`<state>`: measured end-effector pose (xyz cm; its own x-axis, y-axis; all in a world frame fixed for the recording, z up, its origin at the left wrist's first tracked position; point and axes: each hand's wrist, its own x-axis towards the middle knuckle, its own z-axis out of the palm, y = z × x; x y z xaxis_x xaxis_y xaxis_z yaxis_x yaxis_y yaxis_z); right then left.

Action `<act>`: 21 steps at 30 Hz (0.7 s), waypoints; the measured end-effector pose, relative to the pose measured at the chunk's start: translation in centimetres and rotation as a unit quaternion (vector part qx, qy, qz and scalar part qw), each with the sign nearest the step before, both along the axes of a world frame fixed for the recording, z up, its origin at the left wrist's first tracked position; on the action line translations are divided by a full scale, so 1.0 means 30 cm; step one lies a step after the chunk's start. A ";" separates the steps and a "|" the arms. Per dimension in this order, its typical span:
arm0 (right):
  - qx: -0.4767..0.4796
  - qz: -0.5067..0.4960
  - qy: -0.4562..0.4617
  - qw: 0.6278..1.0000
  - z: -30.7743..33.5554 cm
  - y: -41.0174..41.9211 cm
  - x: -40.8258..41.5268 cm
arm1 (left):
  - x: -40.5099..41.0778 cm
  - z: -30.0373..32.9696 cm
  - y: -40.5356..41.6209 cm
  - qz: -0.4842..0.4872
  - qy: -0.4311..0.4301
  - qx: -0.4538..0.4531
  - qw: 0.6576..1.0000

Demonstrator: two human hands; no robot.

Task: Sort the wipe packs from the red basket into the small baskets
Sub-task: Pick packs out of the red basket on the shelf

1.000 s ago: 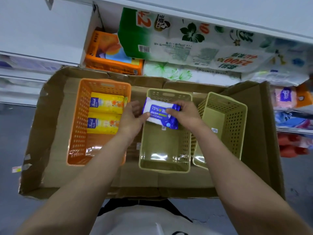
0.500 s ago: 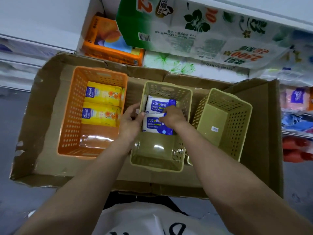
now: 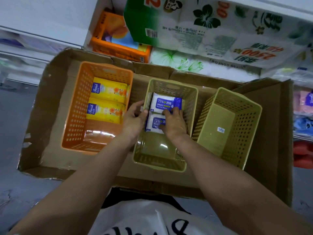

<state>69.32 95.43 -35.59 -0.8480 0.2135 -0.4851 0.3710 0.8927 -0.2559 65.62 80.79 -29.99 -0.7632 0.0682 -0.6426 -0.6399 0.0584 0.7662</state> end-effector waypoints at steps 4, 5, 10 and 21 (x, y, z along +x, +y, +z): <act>0.002 -0.009 -0.005 1.000 -0.001 -0.004 -0.003 | 0.007 -0.005 -0.001 0.006 0.006 -0.004 1.000; 0.003 -0.014 -0.002 1.000 0.000 -0.006 -0.005 | 0.007 -0.006 -0.001 0.004 0.009 -0.007 1.000; -0.007 -0.025 0.003 1.000 0.008 -0.007 -0.016 | 0.001 0.002 0.003 0.007 0.006 -0.014 1.000; -0.062 -0.010 -0.041 0.997 0.086 0.041 -0.073 | 0.007 0.020 0.006 -0.114 0.084 -0.175 0.974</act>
<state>67.13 96.67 -33.00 -0.8003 0.1636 -0.5769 0.4125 0.8485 -0.3316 65.81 80.97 -29.39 -0.8504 0.0480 -0.5240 -0.4468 0.4601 0.7673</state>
